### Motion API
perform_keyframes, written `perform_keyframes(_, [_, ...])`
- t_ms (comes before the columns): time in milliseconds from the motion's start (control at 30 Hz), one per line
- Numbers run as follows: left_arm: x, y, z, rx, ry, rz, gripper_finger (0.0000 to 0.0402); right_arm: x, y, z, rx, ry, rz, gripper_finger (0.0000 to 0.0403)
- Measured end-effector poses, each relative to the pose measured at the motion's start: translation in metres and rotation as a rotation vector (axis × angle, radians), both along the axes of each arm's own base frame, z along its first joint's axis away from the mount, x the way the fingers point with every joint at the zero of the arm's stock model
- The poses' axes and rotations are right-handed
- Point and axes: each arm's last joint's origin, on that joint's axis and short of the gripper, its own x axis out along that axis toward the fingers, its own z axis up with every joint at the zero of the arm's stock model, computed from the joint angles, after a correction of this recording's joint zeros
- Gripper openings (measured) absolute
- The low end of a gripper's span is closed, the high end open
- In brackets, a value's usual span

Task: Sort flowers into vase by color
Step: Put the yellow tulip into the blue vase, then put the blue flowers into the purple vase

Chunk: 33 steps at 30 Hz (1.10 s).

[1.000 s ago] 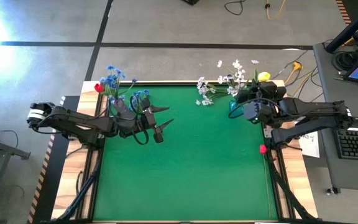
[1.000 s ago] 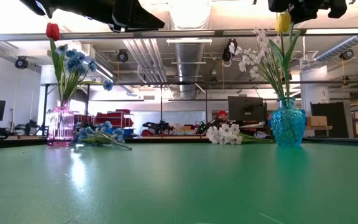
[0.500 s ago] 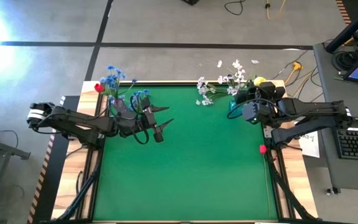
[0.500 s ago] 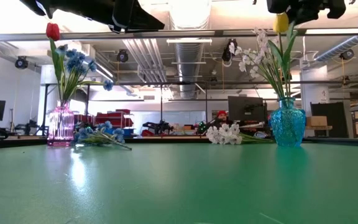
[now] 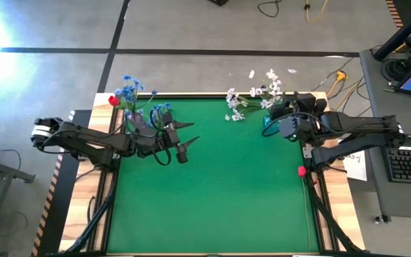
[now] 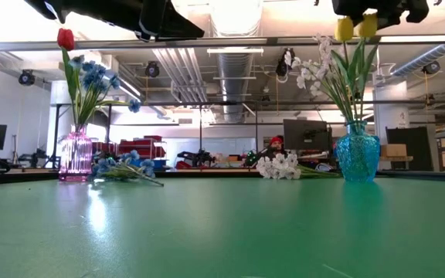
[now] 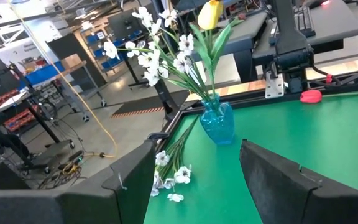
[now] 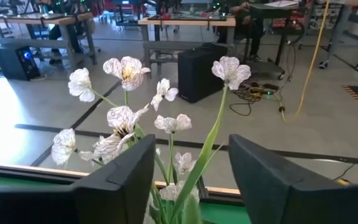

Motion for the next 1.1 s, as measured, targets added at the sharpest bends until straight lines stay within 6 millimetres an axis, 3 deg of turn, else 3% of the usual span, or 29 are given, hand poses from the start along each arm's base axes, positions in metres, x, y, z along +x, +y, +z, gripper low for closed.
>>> perform_keyframes(433, [0.000, 0.000, -0.003, -0.010, 0.026, 0.002, 0.0221, -0.003, 0.000, 0.024, -0.011, -0.019, 0.015, 0.0290])
perform_keyframes(767, [-0.003, 0.000, -0.011, -0.050, 0.099, -0.001, 0.0221, -0.007, 0.001, 0.052, 0.014, -0.017, 0.090, 0.0316])
perform_keyframes(933, [-0.015, -0.006, -0.012, -0.111, 0.210, -0.223, 0.0221, -0.001, 0.001, 0.071, -0.003, 0.015, 0.174, 0.0309])
perform_keyframes(1100, [-0.032, -0.009, 0.008, -0.173, 0.125, -0.355, 0.0221, 0.024, 0.003, 0.094, -0.074, 0.055, 0.336, 0.0301])
